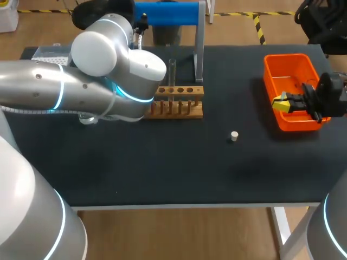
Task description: Invert the test tube, pick up the pipette, mount the tip to pipette, aspirate from beaker and dispense into the tube, eject the tip, return the pipette, and cap with the stopper.
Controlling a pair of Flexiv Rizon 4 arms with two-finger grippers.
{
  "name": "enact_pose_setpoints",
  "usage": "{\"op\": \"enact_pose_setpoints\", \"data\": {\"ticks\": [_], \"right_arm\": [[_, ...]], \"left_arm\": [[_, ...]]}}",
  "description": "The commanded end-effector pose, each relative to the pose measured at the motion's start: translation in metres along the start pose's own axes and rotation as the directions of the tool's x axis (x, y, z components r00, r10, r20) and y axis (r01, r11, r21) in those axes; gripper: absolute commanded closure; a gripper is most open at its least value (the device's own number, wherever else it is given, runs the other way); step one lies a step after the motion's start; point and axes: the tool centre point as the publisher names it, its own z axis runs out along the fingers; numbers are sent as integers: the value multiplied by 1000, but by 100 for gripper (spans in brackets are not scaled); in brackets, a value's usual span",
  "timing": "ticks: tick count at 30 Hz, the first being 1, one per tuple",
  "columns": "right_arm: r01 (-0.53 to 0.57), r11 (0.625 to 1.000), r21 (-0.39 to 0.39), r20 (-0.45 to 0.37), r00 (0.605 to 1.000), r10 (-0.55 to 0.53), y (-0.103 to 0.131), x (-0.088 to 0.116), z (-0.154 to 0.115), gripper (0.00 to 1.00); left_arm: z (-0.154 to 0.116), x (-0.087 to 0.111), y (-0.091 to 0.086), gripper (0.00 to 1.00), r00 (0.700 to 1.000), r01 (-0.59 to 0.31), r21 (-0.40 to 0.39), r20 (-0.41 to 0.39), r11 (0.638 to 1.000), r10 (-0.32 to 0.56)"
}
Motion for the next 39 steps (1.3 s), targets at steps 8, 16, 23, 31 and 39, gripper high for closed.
{"op": "enact_pose_setpoints", "data": {"ticks": [8,16,23,31,39], "right_arm": [[0,1000,1,0,1000,0,0,0,0,100],[0,1000,1,0,1000,0,0,0,0,100],[0,1000,1,0,1000,0,0,0,0,100],[0,1000,1,0,1000,0,0,0,0,100],[0,1000,1,0,1000,0,0,0,0,100]], "left_arm": [[12,-1,0,29,1000,2,10,-3,1000,-2],[16,-3,1,35,1000,4,10,-1,1000,-4],[20,-5,1,41,1000,5,12,1,1000,-5],[22,-7,1,45,1000,8,10,6,1000,-8],[25,-9,2,47,1000,12,12,9,1000,-12]]}}
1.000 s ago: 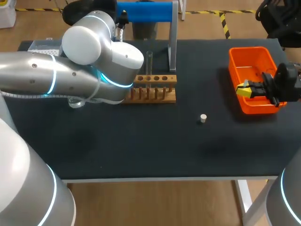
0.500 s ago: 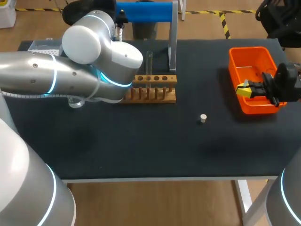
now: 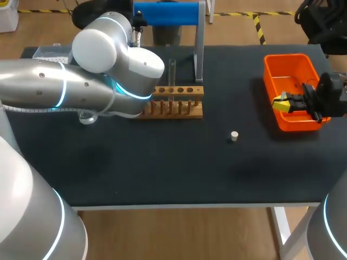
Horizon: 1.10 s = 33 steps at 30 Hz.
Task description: Invert the test tube, pick up the pipette, mount the tip to pipette, aspirate from beaker and dispense into the tube, eject the tip, return the pipette, and cap with the stopper.
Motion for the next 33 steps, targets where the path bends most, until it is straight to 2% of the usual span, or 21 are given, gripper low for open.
{"op": "enact_pose_setpoints", "data": {"ticks": [1,8,33], "right_arm": [[0,1000,1,0,1000,0,0,0,0,100],[0,1000,1,0,1000,0,0,0,0,100],[0,1000,1,0,1000,0,0,0,0,100]], "left_arm": [[6,0,2,47,1000,4,10,-1,1000,-4],[7,-1,3,50,1000,9,23,-3,1000,-9],[8,-1,4,50,1000,-1,54,-21,999,2]]}}
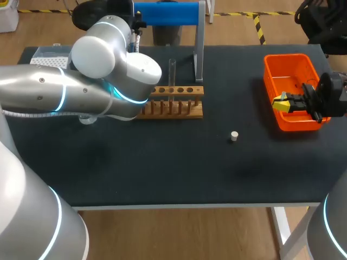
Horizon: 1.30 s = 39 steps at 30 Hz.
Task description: Invert the test tube, pick up the pipette, mount the tip to pipette, aspirate from beaker and dispense into the tube, eject the tip, return the pipette, and cap with the stopper.
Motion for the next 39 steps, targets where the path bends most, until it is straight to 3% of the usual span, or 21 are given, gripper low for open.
{"op": "enact_pose_setpoints", "data": {"ticks": [1,26,39], "right_arm": [[0,1000,1,0,1000,0,0,0,0,100],[0,1000,1,0,1000,0,0,0,0,100],[0,1000,1,0,1000,0,0,0,0,100]], "left_arm": [[3,-1,3,50,1000,2,13,-6,1000,-2],[8,-2,1,54,1000,-4,5,-7,1000,4],[8,-2,2,77,1000,-2,-2,4,1000,2]]}}
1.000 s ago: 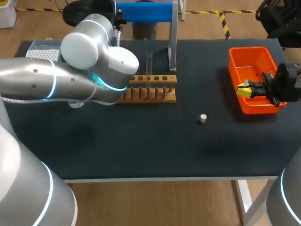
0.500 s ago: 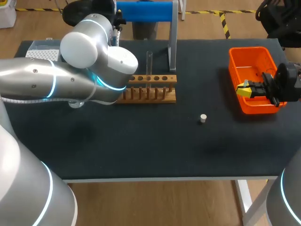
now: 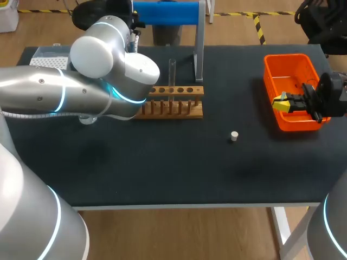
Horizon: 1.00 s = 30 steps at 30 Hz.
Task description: Invert the test tube, pick up the pipette, mount the tip to pipette, aspirate from beaker and dispense into the tube, eject the tip, return the pipette, and cap with the stopper.
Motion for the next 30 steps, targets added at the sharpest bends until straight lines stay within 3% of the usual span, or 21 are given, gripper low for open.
{"op": "enact_pose_setpoints", "data": {"ticks": [1,5,23,30], "right_arm": [[0,1000,1,0,1000,0,0,0,0,100],[0,1000,1,0,1000,0,0,0,0,100],[0,1000,1,0,1000,0,0,0,0,100],[0,1000,1,0,1000,0,0,0,0,100]], "left_arm": [[2,2,0,83,1000,1,-3,8,1000,-1],[2,2,-1,100,1000,-1,-5,10,1000,1],[-16,-2,-34,100,999,-30,53,32,998,29],[-32,6,-48,100,998,-43,80,-49,996,47]]}}
